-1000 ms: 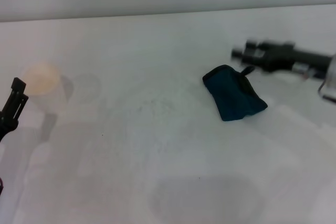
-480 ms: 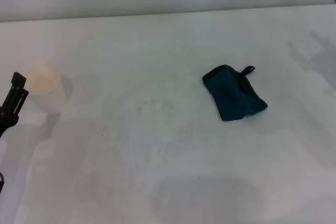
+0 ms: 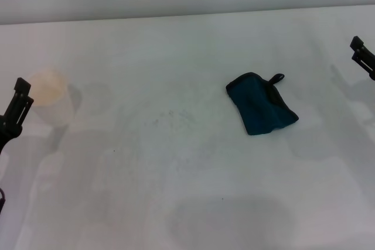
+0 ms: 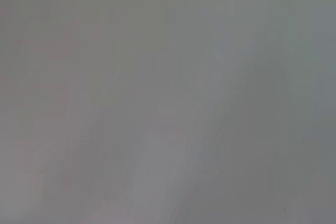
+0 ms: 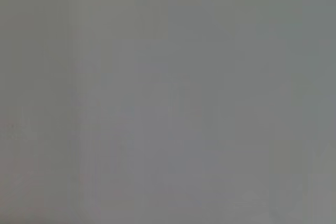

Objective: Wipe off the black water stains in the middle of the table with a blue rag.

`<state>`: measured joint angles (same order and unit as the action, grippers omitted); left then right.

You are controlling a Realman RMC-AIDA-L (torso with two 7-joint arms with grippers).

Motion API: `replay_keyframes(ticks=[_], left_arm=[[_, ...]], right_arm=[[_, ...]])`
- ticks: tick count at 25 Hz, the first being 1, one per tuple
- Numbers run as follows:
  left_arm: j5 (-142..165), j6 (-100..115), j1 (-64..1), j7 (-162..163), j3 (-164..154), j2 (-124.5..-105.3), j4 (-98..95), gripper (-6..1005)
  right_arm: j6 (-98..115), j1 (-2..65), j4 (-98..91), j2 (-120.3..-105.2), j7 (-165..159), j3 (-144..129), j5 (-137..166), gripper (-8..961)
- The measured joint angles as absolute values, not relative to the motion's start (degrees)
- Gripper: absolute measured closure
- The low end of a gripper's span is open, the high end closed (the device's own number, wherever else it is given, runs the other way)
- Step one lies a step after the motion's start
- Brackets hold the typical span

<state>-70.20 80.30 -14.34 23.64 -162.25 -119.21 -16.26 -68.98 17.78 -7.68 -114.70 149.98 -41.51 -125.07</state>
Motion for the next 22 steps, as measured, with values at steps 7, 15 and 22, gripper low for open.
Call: replay_keyframes(ticks=[7,15,22], left_arm=[[-70.1,80.0,-14.3,23.6,-162.3,-119.22,-16.2,112],[-70.2,79.9,-14.8,23.4,-162.2,-119.2,-15.7,112],[-70.3,79.3,-16.1,23.3,-162.2,-119.18,-14.4,111]], right_arm=[[-69.2,17.8,-7.6,-114.7,149.7,-41.5,-125.1,77],[-69.3,17.9,-7.4,-114.79,149.9,-41.5,-125.2,77],[-69.3,18.2,-7.7,-114.79,149.9,-41.5,-125.6,77]])
